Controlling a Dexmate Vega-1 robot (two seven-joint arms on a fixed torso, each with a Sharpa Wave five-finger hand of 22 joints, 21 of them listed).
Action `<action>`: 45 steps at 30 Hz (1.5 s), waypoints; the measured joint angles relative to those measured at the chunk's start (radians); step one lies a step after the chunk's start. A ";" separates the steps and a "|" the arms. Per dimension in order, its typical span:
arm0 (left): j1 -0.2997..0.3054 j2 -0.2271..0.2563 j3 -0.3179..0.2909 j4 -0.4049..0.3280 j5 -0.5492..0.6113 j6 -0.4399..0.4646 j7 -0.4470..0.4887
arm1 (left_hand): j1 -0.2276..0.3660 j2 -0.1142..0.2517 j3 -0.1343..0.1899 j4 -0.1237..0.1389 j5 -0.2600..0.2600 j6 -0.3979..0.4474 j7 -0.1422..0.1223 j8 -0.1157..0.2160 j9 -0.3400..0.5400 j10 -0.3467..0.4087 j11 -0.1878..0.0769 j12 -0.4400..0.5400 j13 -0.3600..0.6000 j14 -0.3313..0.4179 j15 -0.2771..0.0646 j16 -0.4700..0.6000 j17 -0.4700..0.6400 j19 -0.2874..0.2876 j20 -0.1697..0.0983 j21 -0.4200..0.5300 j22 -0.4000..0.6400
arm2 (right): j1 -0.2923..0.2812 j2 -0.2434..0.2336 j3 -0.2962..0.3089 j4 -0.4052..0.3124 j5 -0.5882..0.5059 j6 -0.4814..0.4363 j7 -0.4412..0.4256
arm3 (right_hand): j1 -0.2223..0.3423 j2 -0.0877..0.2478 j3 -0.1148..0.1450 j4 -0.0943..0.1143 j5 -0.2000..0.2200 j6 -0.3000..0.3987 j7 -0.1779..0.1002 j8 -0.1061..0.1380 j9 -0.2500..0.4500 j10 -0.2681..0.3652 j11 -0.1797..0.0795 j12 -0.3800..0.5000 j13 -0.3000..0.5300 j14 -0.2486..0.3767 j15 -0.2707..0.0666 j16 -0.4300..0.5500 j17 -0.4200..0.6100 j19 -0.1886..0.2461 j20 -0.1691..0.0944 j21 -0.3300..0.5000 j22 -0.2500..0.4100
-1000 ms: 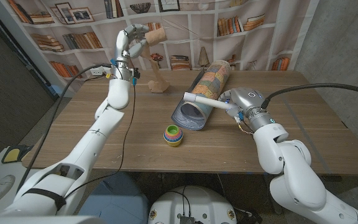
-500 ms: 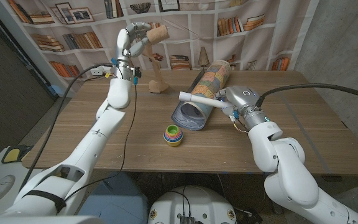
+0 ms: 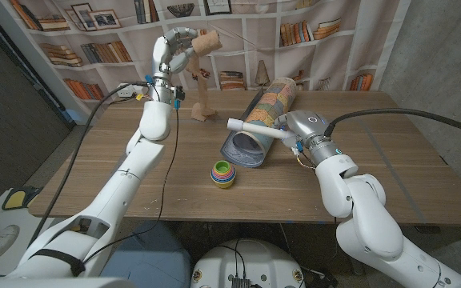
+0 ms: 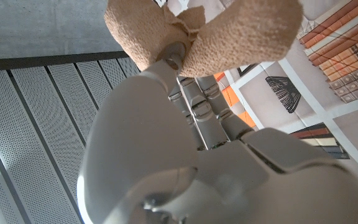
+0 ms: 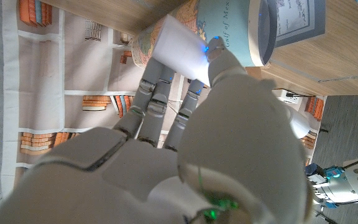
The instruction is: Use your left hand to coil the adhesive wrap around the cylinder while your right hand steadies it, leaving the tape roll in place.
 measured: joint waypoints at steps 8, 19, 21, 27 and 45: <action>0.009 -0.007 0.014 -0.018 -0.032 0.006 -0.028 | 0.000 0.000 0.000 0.000 0.000 0.000 0.000 0.000 0.000 0.000 0.000 0.000 0.000 0.001 -0.001 -0.001 -0.002 0.000 0.000 0.000 0.000 | 0.023 0.011 -0.003 0.030 0.043 0.004 -0.032 | -0.001 0.001 0.000 0.000 0.000 0.000 0.000 0.000 0.000 0.000 0.000 -0.002 0.002 0.000 0.000 0.000 0.000 0.000 0.000 0.000 0.000; 0.019 -0.020 0.026 -0.045 -0.066 0.006 -0.050 | 0.003 0.003 0.000 0.000 0.000 0.000 0.000 0.000 0.000 0.000 0.000 0.000 0.000 0.001 -0.001 -0.004 -0.004 -0.005 -0.005 0.007 -0.004 | 0.053 0.011 -0.017 0.052 0.081 -0.001 -0.055 | -0.001 0.001 0.000 0.000 0.001 0.004 0.004 0.000 0.000 0.000 0.000 -0.002 0.002 0.000 0.000 -0.001 0.001 0.000 0.000 0.000 0.000; 0.020 -0.021 0.027 -0.049 -0.073 0.006 -0.054 | 0.003 0.003 0.000 0.000 0.000 0.000 0.000 0.000 0.000 0.000 0.000 0.000 0.000 0.001 -0.001 -0.004 -0.001 -0.005 -0.005 0.008 -0.002 | 0.058 0.010 -0.021 0.056 0.087 -0.005 -0.057 | -0.001 0.001 0.000 0.000 0.004 0.004 0.004 0.000 0.001 0.000 0.000 -0.002 0.002 0.000 0.000 -0.004 0.001 0.000 0.000 0.000 0.000; 0.025 -0.024 0.031 -0.062 -0.090 0.002 -0.065 | 0.006 0.006 0.000 0.000 -0.003 0.000 0.000 0.000 0.000 0.000 0.000 0.000 0.000 0.001 -0.001 -0.006 0.002 -0.011 0.000 0.008 -0.004 | 0.070 0.006 -0.027 0.065 0.104 -0.013 -0.062 | -0.001 0.001 0.000 0.000 0.004 0.004 0.004 0.000 0.001 0.000 0.000 -0.003 0.001 -0.002 -0.002 -0.004 0.001 0.000 0.000 0.000 0.000; 0.040 -0.031 0.045 -0.096 -0.132 -0.009 -0.086 | 0.006 0.006 0.000 0.000 -0.004 0.000 0.000 0.000 0.000 0.000 0.000 0.000 0.000 0.005 0.002 -0.003 0.002 -0.016 -0.005 0.008 -0.005 | 0.095 -0.015 -0.035 0.075 0.171 -0.018 -0.096 | -0.001 0.001 0.000 0.000 0.004 0.004 0.004 0.000 0.000 0.000 0.000 -0.004 0.002 -0.001 -0.002 0.000 0.000 0.000 0.000 0.000 0.000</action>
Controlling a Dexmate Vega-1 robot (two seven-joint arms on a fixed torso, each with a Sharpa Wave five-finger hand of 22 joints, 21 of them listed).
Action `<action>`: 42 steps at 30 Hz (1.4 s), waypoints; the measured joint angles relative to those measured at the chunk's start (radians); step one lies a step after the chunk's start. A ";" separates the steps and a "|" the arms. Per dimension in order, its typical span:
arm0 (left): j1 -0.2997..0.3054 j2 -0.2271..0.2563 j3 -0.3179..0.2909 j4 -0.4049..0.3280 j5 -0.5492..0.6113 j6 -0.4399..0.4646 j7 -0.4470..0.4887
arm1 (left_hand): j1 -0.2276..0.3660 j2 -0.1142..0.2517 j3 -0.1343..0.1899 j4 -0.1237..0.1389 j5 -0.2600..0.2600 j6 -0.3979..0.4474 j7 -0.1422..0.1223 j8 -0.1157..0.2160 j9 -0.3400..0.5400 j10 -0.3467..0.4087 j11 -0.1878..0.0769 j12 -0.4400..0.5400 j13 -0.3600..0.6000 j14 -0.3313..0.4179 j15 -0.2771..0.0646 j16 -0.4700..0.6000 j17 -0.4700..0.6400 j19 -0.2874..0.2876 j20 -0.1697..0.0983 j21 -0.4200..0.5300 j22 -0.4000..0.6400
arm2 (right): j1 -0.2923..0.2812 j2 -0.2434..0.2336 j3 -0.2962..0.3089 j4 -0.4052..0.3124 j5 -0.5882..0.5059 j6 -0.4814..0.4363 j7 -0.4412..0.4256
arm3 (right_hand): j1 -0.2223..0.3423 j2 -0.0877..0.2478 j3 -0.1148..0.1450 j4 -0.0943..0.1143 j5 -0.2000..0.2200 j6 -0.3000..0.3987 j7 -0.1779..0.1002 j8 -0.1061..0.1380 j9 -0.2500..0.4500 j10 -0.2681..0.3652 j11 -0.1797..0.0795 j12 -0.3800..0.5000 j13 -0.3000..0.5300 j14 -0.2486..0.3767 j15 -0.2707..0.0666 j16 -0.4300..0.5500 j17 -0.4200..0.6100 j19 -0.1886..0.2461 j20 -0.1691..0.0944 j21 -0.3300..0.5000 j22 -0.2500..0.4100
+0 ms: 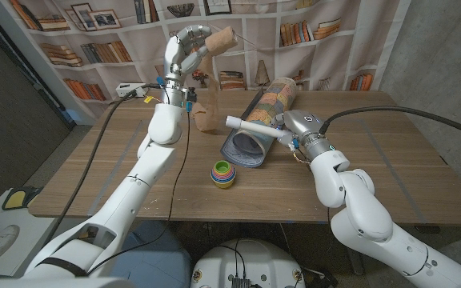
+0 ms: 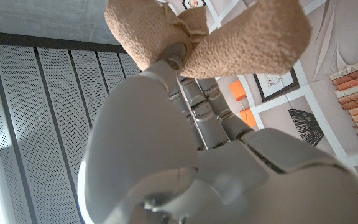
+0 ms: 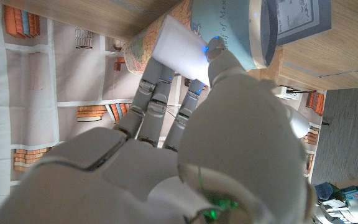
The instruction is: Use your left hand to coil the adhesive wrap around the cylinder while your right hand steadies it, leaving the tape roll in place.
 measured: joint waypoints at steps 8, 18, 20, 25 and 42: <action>0.004 -0.004 0.005 -0.008 -0.014 -0.005 -0.006 | 0.000 0.000 0.000 0.000 0.000 0.000 0.000 0.000 0.000 0.000 0.000 0.000 0.003 0.000 0.000 -0.001 0.003 0.000 0.000 0.000 0.000 | 0.008 -0.009 -0.002 0.000 0.041 0.009 -0.022 | 0.000 0.000 0.000 0.000 -0.001 0.000 0.000 0.000 0.000 0.002 0.002 0.002 0.000 0.001 0.001 -0.001 0.004 0.000 0.000 0.000 0.000; 0.015 -0.003 0.006 -0.031 -0.035 -0.015 -0.012 | 0.000 0.000 0.000 0.000 0.000 0.000 0.000 0.000 0.000 0.000 0.000 0.000 0.001 0.000 0.000 -0.001 0.006 -0.004 0.004 0.008 0.000 | 0.021 -0.014 -0.009 -0.002 0.088 0.019 -0.049 | 0.000 0.000 0.000 0.000 0.002 0.005 0.013 0.000 -0.001 0.003 0.003 0.002 0.000 0.003 0.003 -0.004 0.005 0.000 0.000 0.005 0.000; 0.017 -0.001 0.006 -0.036 -0.038 -0.017 -0.012 | 0.000 0.000 0.000 0.000 0.000 0.000 0.000 0.000 0.000 0.000 0.000 0.000 0.003 0.000 0.000 -0.001 0.006 -0.004 0.003 0.008 0.000 | 0.024 -0.014 -0.013 -0.002 0.094 0.020 -0.053 | 0.000 0.000 0.000 0.000 0.002 0.002 0.016 0.000 0.000 0.003 0.003 0.002 0.000 0.004 0.003 -0.003 0.005 0.000 0.000 0.005 0.000; 0.026 0.004 0.003 -0.052 -0.047 -0.026 -0.012 | 0.000 0.000 0.000 0.000 0.000 0.000 0.000 0.000 0.000 0.000 0.000 0.000 0.000 0.000 0.000 -0.001 0.006 -0.007 0.000 0.008 0.000 | 0.037 -0.013 -0.029 -0.002 0.104 0.022 -0.057 | 0.000 0.000 0.000 0.000 0.002 0.002 0.016 0.000 0.000 0.003 0.003 0.005 -0.001 0.006 0.005 0.001 0.005 0.000 0.000 0.006 0.000; 0.041 0.019 0.001 -0.082 -0.064 -0.059 -0.005 | 0.000 0.000 -0.004 0.004 0.000 0.000 0.000 0.000 -0.001 0.000 0.000 0.008 0.000 0.000 0.000 -0.006 0.005 -0.014 0.000 0.008 0.000 | 0.076 0.007 -0.079 0.016 0.084 0.011 -0.028 | 0.002 -0.002 0.000 0.000 0.001 0.002 0.016 0.000 0.000 0.003 0.003 0.005 0.000 0.006 0.004 0.003 0.004 0.000 0.000 0.006 0.000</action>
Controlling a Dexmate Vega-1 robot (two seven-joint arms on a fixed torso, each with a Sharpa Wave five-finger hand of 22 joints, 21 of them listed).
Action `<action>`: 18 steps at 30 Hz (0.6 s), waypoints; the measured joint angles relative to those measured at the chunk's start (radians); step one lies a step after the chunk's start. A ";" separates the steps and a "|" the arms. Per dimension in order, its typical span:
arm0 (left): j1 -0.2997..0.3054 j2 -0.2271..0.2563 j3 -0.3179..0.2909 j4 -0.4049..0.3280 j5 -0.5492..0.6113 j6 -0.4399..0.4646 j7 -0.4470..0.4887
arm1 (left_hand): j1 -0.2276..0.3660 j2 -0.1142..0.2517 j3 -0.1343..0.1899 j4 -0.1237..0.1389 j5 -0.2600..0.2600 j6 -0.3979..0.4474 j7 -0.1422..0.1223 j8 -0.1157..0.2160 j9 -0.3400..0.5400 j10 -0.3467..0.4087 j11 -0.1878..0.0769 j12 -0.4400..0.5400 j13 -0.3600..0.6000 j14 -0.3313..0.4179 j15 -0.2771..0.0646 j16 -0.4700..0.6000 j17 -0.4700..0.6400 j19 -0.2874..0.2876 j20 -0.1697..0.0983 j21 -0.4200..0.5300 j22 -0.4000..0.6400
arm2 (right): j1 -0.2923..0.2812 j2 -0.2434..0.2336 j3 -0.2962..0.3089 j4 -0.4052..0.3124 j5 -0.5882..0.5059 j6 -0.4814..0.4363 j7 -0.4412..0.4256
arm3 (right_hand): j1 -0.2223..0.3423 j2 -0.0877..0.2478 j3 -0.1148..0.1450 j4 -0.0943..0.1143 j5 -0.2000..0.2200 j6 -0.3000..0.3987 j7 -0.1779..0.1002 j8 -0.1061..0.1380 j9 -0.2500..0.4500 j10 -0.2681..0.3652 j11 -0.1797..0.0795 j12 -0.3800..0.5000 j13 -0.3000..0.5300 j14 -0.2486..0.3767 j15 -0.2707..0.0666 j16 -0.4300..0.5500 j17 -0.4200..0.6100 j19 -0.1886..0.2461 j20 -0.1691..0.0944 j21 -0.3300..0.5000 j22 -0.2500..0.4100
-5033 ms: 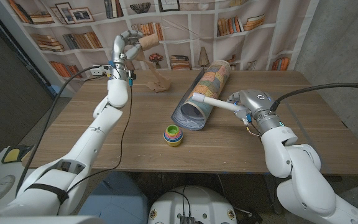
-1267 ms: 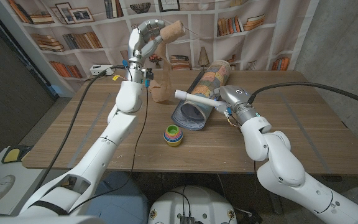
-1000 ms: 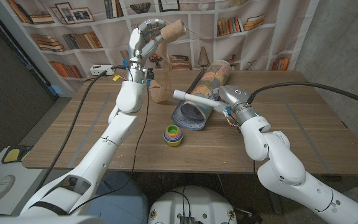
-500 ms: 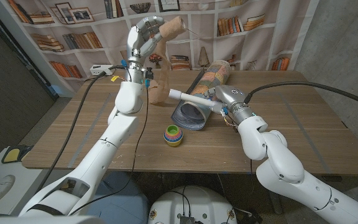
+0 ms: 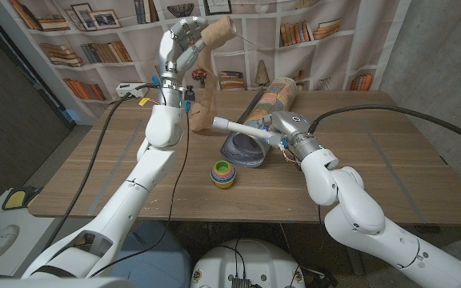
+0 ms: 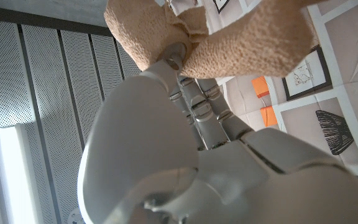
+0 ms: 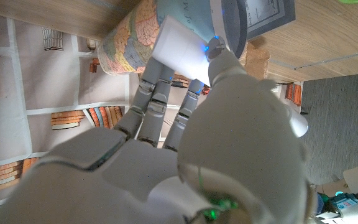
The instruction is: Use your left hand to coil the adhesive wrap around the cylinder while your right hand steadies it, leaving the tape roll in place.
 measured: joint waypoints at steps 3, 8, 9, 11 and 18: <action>0.003 0.003 0.002 -0.006 -0.005 -0.006 0.001 | 0.000 0.000 0.000 0.000 0.000 0.000 0.000 0.000 0.001 0.000 0.000 0.000 0.000 0.000 0.000 -0.002 0.001 0.000 0.000 0.000 0.000 | 0.005 0.005 -0.006 0.003 -0.004 -0.001 0.004 | 0.000 0.000 0.000 0.000 -0.001 0.000 0.000 0.000 0.000 0.000 0.000 -0.001 0.000 0.000 0.000 0.000 0.000 0.000 0.000 0.000 0.000; 0.007 0.006 0.004 -0.013 -0.014 -0.015 0.003 | 0.003 0.003 0.000 0.000 -0.001 0.000 0.000 0.000 -0.001 0.000 0.000 0.000 0.000 0.000 0.000 -0.003 0.004 0.000 0.000 0.000 0.000 | 0.012 0.013 -0.014 0.007 -0.007 -0.001 0.009 | 0.001 -0.001 0.000 0.000 -0.001 0.000 0.000 -0.007 0.000 0.000 0.000 -0.001 0.000 -0.001 -0.001 0.000 0.000 0.000 0.000 0.000 0.000; 0.008 0.007 0.005 -0.016 -0.017 -0.018 0.004 | 0.003 0.003 0.000 0.000 -0.002 0.000 0.000 0.000 -0.002 0.000 0.000 0.000 0.000 0.000 0.000 -0.003 0.004 0.000 0.000 0.000 0.000 | 0.013 0.016 -0.016 0.008 -0.007 0.000 0.011 | 0.003 -0.003 0.000 0.000 -0.001 -0.004 0.004 -0.007 -0.001 0.000 0.000 -0.001 0.000 -0.001 -0.001 0.000 0.000 0.000 0.000 0.000 0.000; 0.010 0.007 0.007 -0.018 -0.017 -0.019 0.004 | 0.004 0.004 0.000 0.000 -0.004 0.000 0.000 0.000 -0.002 0.000 0.000 0.000 0.000 0.000 0.000 -0.003 0.004 0.000 0.000 0.000 0.000 | 0.015 0.017 -0.016 0.009 -0.009 0.000 0.014 | 0.003 -0.003 0.000 0.000 -0.001 -0.005 0.005 -0.007 -0.003 0.000 0.000 -0.001 0.000 0.000 0.000 0.000 0.000 0.000 0.000 0.000 0.000; 0.016 0.010 0.011 -0.027 -0.027 -0.036 0.009 | 0.004 0.004 0.000 0.000 -0.004 0.000 0.000 0.000 -0.002 0.000 0.000 0.000 0.000 0.000 0.000 -0.004 0.004 0.000 0.000 0.000 0.000 | 0.027 0.034 -0.026 0.015 -0.010 0.000 0.022 | 0.003 -0.003 0.000 0.000 -0.002 -0.005 0.005 -0.007 -0.003 0.004 0.004 -0.003 -0.001 0.000 0.000 -0.003 0.001 0.000 0.000 0.000 0.000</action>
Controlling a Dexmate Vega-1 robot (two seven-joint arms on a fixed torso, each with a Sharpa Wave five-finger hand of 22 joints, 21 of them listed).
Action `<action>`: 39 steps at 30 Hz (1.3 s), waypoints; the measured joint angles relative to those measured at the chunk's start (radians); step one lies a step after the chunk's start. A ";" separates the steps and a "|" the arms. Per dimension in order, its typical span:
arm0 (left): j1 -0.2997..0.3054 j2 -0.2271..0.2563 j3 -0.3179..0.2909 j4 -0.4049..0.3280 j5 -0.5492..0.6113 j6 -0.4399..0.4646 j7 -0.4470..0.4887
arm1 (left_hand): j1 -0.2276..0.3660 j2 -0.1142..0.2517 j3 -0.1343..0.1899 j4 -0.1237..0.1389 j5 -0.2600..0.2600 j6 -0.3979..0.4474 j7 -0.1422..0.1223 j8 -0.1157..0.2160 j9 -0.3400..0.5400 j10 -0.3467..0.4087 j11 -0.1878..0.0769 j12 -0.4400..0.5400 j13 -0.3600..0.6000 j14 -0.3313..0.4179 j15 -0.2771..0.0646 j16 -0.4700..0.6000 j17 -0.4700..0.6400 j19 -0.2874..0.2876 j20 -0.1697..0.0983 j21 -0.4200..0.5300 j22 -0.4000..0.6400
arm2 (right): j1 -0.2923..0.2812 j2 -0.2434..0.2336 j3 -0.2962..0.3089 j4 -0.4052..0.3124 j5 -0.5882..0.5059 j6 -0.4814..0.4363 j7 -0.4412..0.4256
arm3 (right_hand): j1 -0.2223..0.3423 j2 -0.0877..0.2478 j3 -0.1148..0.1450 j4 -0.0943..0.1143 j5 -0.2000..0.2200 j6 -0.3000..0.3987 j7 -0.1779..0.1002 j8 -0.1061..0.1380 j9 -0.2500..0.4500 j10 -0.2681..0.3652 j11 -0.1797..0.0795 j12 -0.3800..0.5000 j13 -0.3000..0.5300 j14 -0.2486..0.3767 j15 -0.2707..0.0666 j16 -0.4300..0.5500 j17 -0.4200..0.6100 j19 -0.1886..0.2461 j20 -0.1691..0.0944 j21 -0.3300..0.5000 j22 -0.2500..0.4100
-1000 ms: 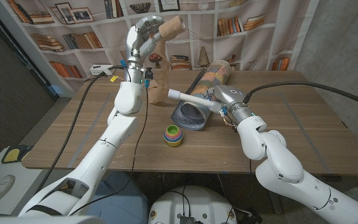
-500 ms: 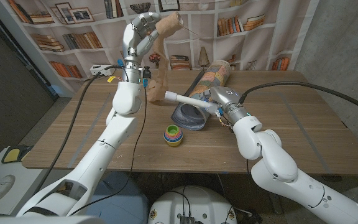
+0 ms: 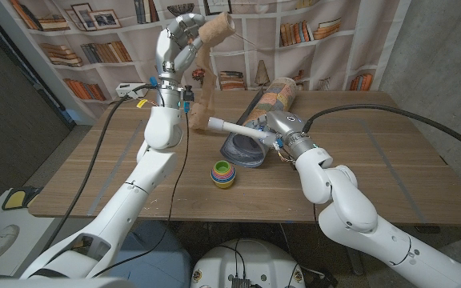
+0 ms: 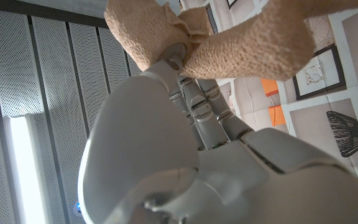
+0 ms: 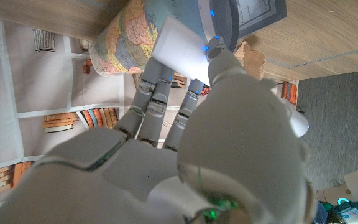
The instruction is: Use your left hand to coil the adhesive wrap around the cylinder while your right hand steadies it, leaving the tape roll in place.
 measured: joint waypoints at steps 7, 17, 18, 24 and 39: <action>0.002 0.003 0.004 -0.006 0.004 -0.017 0.006 | 0.000 0.000 0.000 0.000 0.000 0.000 0.000 0.000 0.000 0.000 0.000 0.000 0.000 0.000 0.000 -0.003 0.000 0.000 0.000 0.000 0.000 | 0.010 0.013 -0.009 0.006 0.000 0.001 0.007 | -0.001 0.001 0.000 0.000 -0.002 0.000 0.000 0.000 0.000 0.001 0.001 -0.002 0.001 0.000 0.000 -0.001 0.000 0.000 0.000 0.000 0.000; 0.003 0.007 0.016 -0.016 0.012 -0.038 0.014 | 0.000 0.000 -0.004 -0.004 0.000 0.000 0.000 0.007 0.000 -0.006 -0.006 0.000 0.000 0.000 0.000 -0.004 0.003 0.000 0.000 0.007 0.000 | 0.022 0.027 -0.022 0.013 -0.003 0.001 0.020 | -0.003 0.003 0.000 0.000 0.003 0.000 0.000 0.000 0.000 0.001 0.001 0.000 0.001 -0.001 -0.001 -0.004 0.000 0.000 0.000 0.000 0.000; 0.003 0.008 0.019 -0.018 0.012 -0.038 0.014 | 0.000 0.000 -0.004 -0.004 0.000 0.000 0.000 0.007 0.000 -0.006 -0.006 0.000 0.000 0.000 0.000 -0.004 0.003 0.000 0.000 0.008 0.000 | 0.022 0.027 -0.022 0.013 -0.004 0.001 0.023 | -0.003 0.003 0.000 0.000 0.003 0.000 0.000 0.000 0.000 0.001 0.001 0.000 0.001 0.000 0.000 -0.002 0.000 0.000 0.000 0.000 0.000; 0.003 0.011 0.029 -0.023 0.015 -0.057 0.018 | 0.000 0.000 -0.004 -0.004 0.000 0.000 0.000 0.007 0.000 -0.006 -0.006 0.000 0.000 0.000 0.000 -0.007 0.005 0.000 0.000 0.008 0.000 | 0.040 0.043 -0.034 0.027 -0.005 0.003 0.031 | -0.004 0.004 0.000 0.000 0.003 0.000 0.000 0.000 0.000 0.001 0.001 0.000 -0.002 0.002 0.002 0.000 0.000 0.000 0.000 0.000 0.000; -0.011 0.011 0.060 -0.021 0.008 -0.084 0.013 | 0.000 0.000 -0.004 -0.004 0.000 0.005 -0.005 0.007 0.000 -0.006 -0.005 0.007 0.000 0.000 0.000 -0.005 0.004 -0.005 0.005 0.008 0.000 | 0.076 0.061 -0.041 0.056 0.036 0.024 0.042 | -0.004 0.003 0.000 0.000 0.001 0.000 0.000 0.000 -0.004 0.006 0.006 0.003 -0.005 0.002 0.002 0.000 -0.009 0.000 0.000 0.000 0.000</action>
